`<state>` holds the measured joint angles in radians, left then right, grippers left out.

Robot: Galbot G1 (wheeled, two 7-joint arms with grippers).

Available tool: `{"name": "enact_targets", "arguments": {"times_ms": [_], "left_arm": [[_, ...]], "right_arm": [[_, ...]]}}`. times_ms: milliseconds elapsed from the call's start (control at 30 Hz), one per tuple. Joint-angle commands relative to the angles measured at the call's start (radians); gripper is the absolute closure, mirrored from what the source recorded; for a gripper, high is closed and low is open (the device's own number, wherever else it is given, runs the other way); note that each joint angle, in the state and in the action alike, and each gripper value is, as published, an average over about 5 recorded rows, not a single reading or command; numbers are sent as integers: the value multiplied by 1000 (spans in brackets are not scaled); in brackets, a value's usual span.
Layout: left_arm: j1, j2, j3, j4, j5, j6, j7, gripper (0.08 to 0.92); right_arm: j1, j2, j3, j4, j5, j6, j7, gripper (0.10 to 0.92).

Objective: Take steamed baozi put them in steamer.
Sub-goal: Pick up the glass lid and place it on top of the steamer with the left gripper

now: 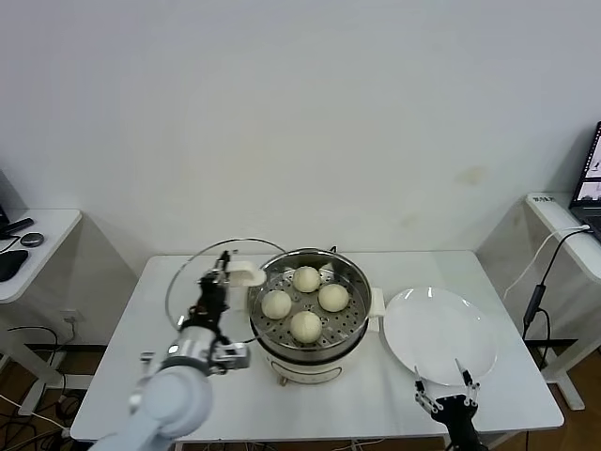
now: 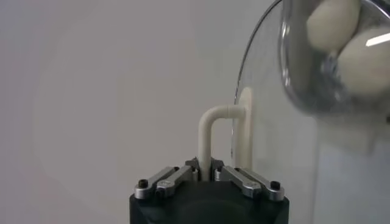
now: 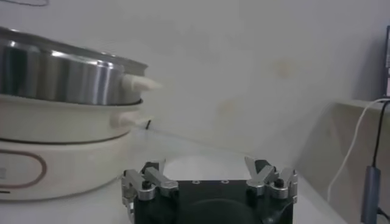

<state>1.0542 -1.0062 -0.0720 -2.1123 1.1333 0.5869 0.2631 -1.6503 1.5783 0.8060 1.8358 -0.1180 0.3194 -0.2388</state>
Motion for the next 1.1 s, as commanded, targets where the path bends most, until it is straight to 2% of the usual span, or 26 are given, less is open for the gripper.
{"name": "enact_targets", "arguments": {"times_ms": [33, 167, 367, 800, 1100], "left_arm": [[-194, -269, 281, 116, 277, 104, 182, 834], [-195, -344, 284, 173, 344, 102, 182, 834], [-184, -396, 277, 221, 400, 101, 179, 834], [-151, -445, 280, 266, 443, 91, 143, 834], [-131, -445, 250, 292, 448, 81, 114, 834]], "right_arm": [[27, 1, -5, -19, -53, 0, 31, 203], [32, 0, -9, -25, -52, -3, 24, 203], [36, -1, -14, -34, -45, -7, 10, 203], [34, 0, -26, -35, -48, -5, -2, 203], [25, -1, -15, -40, -59, 17, 4, 203]]}}
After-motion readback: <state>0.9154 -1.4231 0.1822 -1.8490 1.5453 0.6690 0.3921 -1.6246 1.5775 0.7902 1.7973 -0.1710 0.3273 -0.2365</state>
